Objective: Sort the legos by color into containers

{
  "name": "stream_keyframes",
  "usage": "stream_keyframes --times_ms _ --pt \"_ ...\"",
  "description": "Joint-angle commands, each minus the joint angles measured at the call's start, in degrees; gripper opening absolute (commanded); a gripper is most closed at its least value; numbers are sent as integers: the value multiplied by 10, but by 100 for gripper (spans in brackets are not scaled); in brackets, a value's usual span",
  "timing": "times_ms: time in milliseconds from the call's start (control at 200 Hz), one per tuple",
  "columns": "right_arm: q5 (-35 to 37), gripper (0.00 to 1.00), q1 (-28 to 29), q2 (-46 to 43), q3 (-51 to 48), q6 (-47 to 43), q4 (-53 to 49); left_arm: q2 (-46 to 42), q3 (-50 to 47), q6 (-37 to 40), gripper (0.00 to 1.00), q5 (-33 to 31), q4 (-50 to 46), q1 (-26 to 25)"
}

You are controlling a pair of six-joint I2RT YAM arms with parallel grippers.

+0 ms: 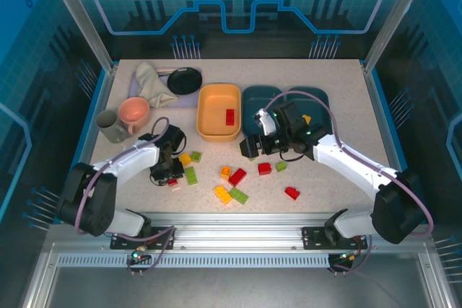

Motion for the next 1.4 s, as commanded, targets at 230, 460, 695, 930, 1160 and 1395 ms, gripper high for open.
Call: stream_keyframes --times_ms 230,460,695,930,1160,1395 --pt "62 78 -35 -18 51 61 31 120 346 50 26 17 -95 -38" --pt "76 78 -71 23 104 88 -3 361 608 85 28 26 -139 -59" --pt "71 79 -86 24 106 92 -21 542 778 109 30 24 -181 -52" --pt "81 78 -82 16 82 64 -71 581 806 106 50 27 -186 -47" --pt "115 78 -59 -2 74 15 -123 539 811 99 67 32 -179 -49" --pt "169 78 -15 -25 78 -42 -158 405 781 61 76 16 -173 -51"
